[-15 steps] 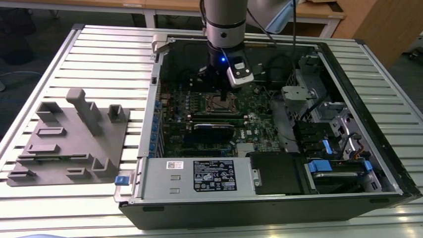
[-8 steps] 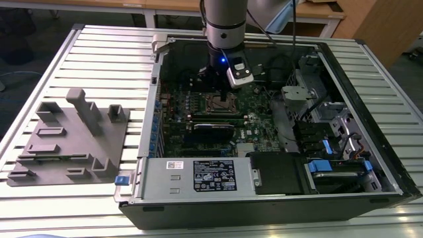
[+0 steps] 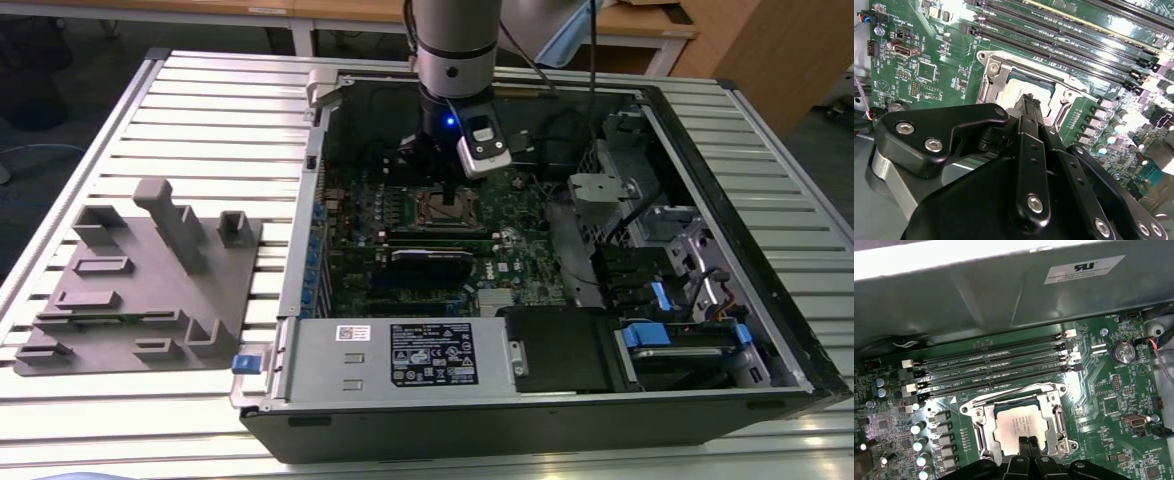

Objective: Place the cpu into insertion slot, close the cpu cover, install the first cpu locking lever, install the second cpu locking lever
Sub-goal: 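Install the first cpu locking lever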

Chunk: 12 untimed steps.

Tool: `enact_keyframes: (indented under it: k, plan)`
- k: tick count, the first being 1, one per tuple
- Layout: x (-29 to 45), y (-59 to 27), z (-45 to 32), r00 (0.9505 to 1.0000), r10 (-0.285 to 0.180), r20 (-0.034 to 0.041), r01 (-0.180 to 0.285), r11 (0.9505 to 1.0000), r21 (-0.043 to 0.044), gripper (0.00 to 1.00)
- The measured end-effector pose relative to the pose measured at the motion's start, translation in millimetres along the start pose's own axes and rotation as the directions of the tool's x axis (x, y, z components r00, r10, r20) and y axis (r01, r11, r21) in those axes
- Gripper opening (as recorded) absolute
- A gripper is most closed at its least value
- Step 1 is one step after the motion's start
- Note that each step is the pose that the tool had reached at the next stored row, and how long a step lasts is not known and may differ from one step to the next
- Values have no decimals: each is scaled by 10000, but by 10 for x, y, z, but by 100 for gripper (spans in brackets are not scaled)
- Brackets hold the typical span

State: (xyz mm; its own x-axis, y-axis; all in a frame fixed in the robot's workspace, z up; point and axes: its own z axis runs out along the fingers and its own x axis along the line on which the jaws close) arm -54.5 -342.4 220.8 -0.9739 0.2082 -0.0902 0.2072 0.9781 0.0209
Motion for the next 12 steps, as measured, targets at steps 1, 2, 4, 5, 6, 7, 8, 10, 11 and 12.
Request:
enact_keyframes:
  k: [1,2,4,5,6,7,8,10,11,12]
  plan:
    - [0,0,0,10000,-1,-7,1,10000,2,11]
    - [0,0,0,10000,0,-15,0,10000,3,11]
    - [0,0,0,10000,-1,-29,1,10000,6,11]
    - [0,0,0,10000,-1,-37,1,10000,7,11]
    - [0,0,0,10000,0,-45,0,10000,9,11]
    - [0,0,0,10000,0,-53,1,10000,11,11]
    - [0,0,0,10000,0,-60,0,10000,12,11]
    - [0,0,0,10000,-1,-75,1,10000,16,11]
    - [0,0,0,10000,0,-83,0,10000,17,11]
    - [0,0,0,10000,-1,-90,1,10000,19,11]
